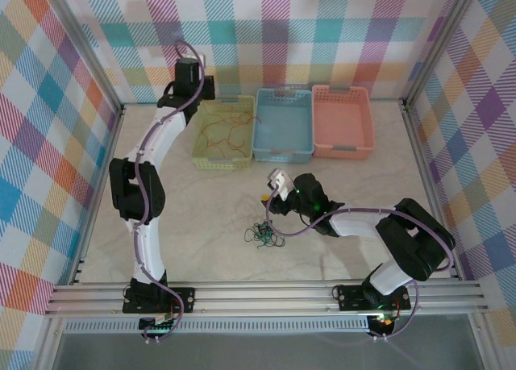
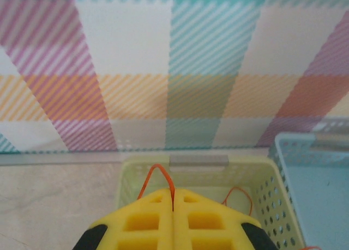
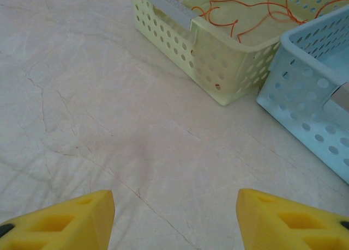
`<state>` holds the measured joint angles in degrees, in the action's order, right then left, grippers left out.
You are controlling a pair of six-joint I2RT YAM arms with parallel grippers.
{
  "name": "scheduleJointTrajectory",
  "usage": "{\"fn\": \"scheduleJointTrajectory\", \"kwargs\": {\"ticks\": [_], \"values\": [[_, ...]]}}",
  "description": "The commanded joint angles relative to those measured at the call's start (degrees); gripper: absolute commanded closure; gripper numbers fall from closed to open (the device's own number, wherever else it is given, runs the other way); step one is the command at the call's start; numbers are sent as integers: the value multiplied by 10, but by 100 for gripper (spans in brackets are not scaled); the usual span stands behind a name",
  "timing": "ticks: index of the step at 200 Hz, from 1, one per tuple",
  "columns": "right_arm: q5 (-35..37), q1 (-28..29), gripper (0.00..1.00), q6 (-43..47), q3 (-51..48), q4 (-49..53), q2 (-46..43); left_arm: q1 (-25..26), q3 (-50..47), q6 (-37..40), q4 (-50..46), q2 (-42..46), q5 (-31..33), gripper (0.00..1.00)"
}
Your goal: Untangle the cables
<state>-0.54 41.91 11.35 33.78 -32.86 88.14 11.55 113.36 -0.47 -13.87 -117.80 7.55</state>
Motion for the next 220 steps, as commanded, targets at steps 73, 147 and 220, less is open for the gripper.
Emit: {"fn": "scheduleJointTrajectory", "kwargs": {"ticks": [73, 147, 220], "values": [[-14, -5, 39, -6, 21, 12, 1, -18, 69, -55, -15, 112, -68, 100], [-18, -4, 39, -8, 24, 18, 3, -18, 72, -61, -39, 83, -140, 100], [-20, -5, 39, -9, 25, 20, 5, -18, 71, -50, -62, 54, -166, 100]]}}
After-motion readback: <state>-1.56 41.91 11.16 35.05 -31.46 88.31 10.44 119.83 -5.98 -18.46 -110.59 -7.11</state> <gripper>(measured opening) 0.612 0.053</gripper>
